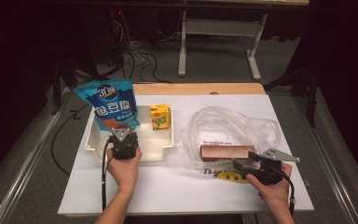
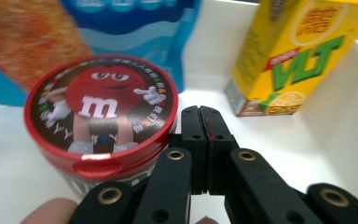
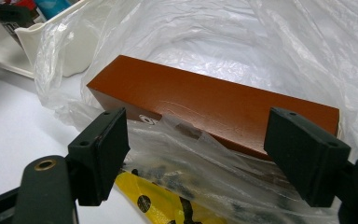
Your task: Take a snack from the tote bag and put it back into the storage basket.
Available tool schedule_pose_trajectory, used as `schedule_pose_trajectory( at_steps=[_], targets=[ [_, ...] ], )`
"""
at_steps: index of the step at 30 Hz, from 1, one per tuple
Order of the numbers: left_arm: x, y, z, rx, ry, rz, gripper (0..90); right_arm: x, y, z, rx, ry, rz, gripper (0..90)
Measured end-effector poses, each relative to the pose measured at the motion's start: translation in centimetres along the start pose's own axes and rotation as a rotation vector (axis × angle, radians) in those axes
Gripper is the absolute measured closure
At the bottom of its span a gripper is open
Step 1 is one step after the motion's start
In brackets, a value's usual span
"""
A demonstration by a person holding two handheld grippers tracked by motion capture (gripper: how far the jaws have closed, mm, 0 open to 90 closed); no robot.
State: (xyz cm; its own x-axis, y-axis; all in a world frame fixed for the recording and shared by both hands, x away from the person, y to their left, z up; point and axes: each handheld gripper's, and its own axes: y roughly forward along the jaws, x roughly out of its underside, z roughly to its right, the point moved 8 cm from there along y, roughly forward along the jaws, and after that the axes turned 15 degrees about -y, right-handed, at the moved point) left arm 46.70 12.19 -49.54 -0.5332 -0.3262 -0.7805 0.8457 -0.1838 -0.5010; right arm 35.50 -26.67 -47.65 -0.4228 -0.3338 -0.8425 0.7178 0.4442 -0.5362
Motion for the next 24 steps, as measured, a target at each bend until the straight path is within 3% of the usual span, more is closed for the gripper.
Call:
schedule_pose_trajectory(
  at_steps=[6,12,14,17,21,24],
  targets=[
    [-0.4,-0.1,-1.9,-0.004,-0.039,0.002,89.9,0.0,0.1,-0.1,-0.004,-0.004,-0.003,22.7],
    [-0.8,0.2,-2.3,0.012,-0.075,0.005,90.0,0.0,0.1,-0.2,-0.004,-0.004,-0.003,22.8],
    [-0.9,0.5,-2.2,0.042,-0.089,-0.003,90.0,0.1,0.1,-0.1,-0.005,-0.003,-0.003,22.8],
    [-1.1,0.8,-2.7,0.024,-0.102,-0.004,90.0,0.1,0.1,-0.1,-0.004,-0.003,-0.004,22.8],
    [-1.7,0.8,-4.4,0.006,-0.14,0.009,90.0,0.1,0.0,0.1,-0.003,-0.001,-0.004,22.8],
    [-1.8,0.6,-5.1,-0.01,-0.136,0.017,90.0,0.1,0.0,0.1,-0.002,-0.001,-0.005,22.8]
  ],
)
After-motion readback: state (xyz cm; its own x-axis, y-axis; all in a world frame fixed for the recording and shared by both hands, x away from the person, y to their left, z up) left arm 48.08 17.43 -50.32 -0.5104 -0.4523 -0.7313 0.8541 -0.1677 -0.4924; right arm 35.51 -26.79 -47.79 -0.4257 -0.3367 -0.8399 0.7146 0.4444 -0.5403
